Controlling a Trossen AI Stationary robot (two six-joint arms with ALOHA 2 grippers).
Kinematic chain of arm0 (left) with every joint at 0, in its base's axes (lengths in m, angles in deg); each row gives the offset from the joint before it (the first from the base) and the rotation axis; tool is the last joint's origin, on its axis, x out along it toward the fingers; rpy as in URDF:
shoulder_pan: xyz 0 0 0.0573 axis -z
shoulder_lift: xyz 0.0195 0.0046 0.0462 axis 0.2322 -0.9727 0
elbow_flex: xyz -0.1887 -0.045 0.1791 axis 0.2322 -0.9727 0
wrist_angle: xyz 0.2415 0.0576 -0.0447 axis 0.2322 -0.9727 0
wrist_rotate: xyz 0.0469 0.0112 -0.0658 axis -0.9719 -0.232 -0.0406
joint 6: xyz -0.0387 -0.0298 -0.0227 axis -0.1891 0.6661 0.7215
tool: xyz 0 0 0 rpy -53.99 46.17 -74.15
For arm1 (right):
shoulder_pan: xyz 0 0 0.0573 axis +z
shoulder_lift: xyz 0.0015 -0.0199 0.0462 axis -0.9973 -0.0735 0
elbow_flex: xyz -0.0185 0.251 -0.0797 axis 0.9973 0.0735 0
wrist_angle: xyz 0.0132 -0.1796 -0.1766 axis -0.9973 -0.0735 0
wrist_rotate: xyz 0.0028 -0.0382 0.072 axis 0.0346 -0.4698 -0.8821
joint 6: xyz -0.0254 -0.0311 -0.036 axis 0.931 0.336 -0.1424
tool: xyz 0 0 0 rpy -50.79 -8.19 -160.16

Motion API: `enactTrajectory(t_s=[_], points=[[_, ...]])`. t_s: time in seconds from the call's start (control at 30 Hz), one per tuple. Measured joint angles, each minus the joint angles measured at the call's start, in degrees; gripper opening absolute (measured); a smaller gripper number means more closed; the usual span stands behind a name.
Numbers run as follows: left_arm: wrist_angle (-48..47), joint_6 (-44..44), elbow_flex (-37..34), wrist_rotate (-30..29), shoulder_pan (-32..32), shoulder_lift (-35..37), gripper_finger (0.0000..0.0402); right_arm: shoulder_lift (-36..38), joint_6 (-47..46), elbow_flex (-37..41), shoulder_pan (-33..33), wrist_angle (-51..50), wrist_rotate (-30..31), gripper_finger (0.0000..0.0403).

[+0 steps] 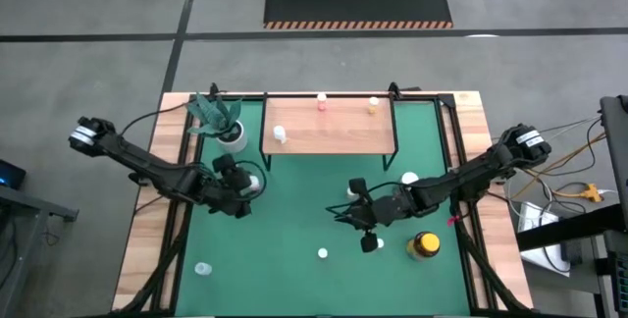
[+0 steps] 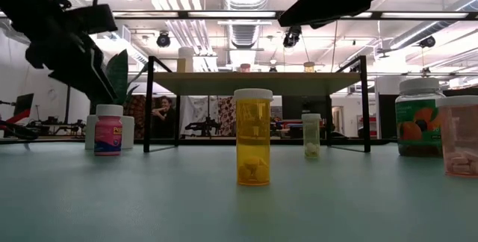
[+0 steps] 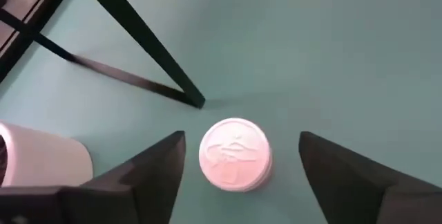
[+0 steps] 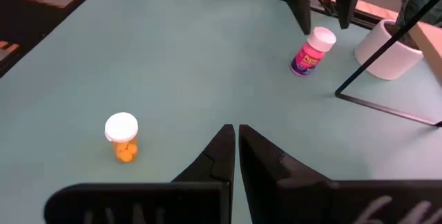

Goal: Pick and place medicine bottles onto shelf by color
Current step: Put the pink and blue pill bottle on the shelf

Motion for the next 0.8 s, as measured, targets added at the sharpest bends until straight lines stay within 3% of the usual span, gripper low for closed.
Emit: enactTrajectory(t_s=[0.17, 0.47, 0.63, 0.8], points=[[1.1, 0.6, 0.0, 0.4, -0.2, -3.9, 0.0285, 0.0, 0.3, 0.1, 0.0, 0.0, 0.0, 0.0013], [1.4, 4.1, 1.3, 3.0, -0.5, -10.4, 0.0278, 0.0, 0.9, 0.1, 0.0, 0.0, 0.0, 0.0013], [1.7, 4.1, 2.4, 3.8, -0.4, -11.7, 0.0230, 0.0, 0.9, 0.1, 0.0, 0.0, 0.0, 0.0013], [2.7, 4.5, 2.4, 5.5, -0.4, -11.6, 0.0157, -0.1, 1.5, 0.1, 0.0, -0.2, 0.0, 0.0013]])
